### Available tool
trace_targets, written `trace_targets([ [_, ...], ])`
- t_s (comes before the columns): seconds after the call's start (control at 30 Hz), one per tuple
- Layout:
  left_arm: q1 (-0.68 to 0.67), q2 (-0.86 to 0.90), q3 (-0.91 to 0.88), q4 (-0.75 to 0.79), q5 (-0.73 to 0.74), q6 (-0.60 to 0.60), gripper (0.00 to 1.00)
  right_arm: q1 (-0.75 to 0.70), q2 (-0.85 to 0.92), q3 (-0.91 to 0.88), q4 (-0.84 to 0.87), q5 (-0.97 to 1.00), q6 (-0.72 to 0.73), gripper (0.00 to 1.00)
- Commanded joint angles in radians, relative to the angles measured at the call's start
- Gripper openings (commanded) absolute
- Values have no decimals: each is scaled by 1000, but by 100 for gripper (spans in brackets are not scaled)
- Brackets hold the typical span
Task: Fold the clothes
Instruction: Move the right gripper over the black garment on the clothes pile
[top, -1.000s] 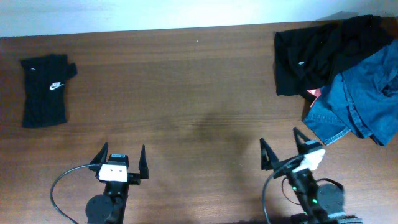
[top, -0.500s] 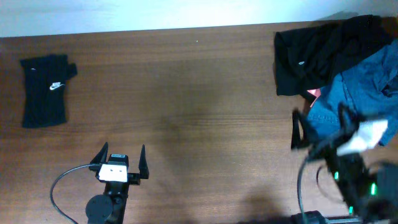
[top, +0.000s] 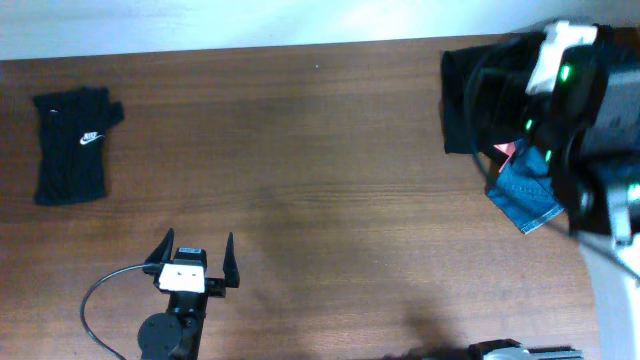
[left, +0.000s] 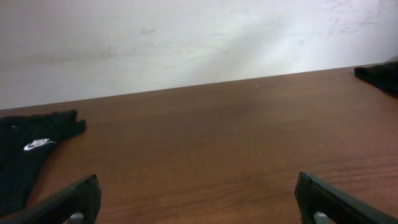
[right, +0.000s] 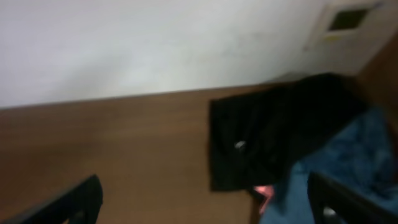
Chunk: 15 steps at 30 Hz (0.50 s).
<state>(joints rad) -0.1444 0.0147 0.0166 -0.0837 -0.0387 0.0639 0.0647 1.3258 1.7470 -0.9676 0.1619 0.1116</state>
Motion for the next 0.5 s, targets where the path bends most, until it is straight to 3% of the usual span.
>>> trace_targets([
  [0.0, 3, -10, -8, 3, -10, 19, 99, -72, 105, 152, -71, 52, -3, 99],
  [0.17, 3, -10, -8, 3, -10, 19, 99, -192, 245, 269, -145, -53, -3, 99],
  [0.47, 3, -10, -8, 3, -10, 19, 99, -348, 351, 284, -93, -157, 11, 99],
])
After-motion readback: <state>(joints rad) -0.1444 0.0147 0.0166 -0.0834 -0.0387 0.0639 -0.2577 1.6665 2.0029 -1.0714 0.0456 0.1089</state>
